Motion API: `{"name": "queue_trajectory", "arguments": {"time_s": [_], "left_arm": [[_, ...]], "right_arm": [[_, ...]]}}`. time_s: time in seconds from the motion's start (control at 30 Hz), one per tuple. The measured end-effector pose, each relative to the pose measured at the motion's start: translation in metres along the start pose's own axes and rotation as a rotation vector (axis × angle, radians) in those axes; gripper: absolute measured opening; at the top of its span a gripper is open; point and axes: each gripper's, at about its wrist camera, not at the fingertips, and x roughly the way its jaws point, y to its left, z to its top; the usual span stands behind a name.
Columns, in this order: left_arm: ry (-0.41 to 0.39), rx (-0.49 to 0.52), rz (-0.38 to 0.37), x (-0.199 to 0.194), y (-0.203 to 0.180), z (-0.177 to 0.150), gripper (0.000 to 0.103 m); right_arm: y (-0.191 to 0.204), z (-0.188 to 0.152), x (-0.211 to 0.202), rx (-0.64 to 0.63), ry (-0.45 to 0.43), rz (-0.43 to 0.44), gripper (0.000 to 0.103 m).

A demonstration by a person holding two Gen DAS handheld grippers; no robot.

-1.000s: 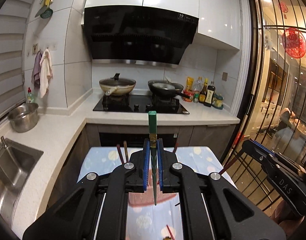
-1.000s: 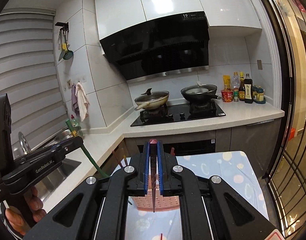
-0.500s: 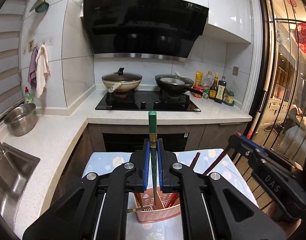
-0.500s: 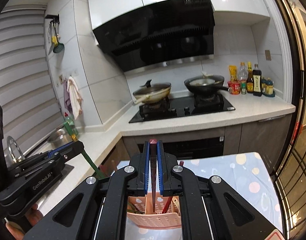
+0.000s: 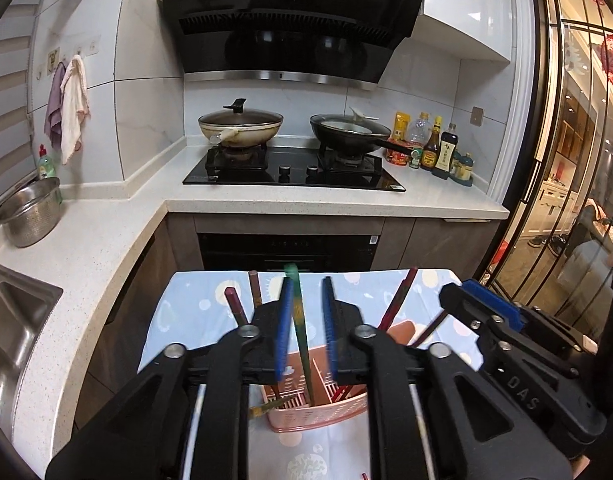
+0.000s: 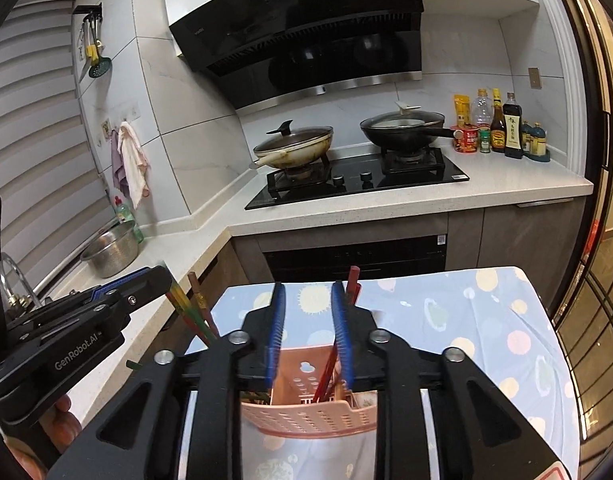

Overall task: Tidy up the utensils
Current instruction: 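Open both tools to drop the chopsticks into the pink holder, then move both open tools down toward the gold spoon and last red chopstick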

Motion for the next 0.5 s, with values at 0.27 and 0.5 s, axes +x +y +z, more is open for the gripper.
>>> {"name": "queue_trajectory", "arguments": {"time_s": [0.27,0.5], "left_arm": [[-0.028,0.004,0.014,-0.027,-0.002,-0.01,0.033],[-0.027,0.033,0.003,-0.057,-0.012,-0.035,0.033]], "right_arm": [[-0.014,-0.017,-0.036,0.027,-0.012,-0.004,0.035],[-0.015,-0.061,-0.072,-0.026,0.017,-0.054,0.037]]}}
